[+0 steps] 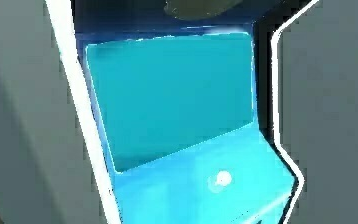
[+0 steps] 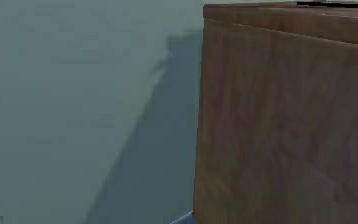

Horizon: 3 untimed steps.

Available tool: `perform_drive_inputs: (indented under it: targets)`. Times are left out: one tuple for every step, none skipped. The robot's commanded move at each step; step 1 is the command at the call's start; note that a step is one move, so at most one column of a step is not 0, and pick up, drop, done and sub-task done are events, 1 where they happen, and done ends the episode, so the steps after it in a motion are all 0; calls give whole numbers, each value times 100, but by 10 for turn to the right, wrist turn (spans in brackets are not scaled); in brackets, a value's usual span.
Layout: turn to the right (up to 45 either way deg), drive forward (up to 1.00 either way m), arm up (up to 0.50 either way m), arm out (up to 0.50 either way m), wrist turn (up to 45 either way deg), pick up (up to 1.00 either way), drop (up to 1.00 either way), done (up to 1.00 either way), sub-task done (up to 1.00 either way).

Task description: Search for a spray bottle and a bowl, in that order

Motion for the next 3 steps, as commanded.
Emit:
perform_drive_inputs:
  targets:
    - [-450,0,0,0,0,0,0,0,0]
    - [-450,0,0,0,0,0,0,0,0]
    - [-300,0,0,0,0,0,0,0,0]
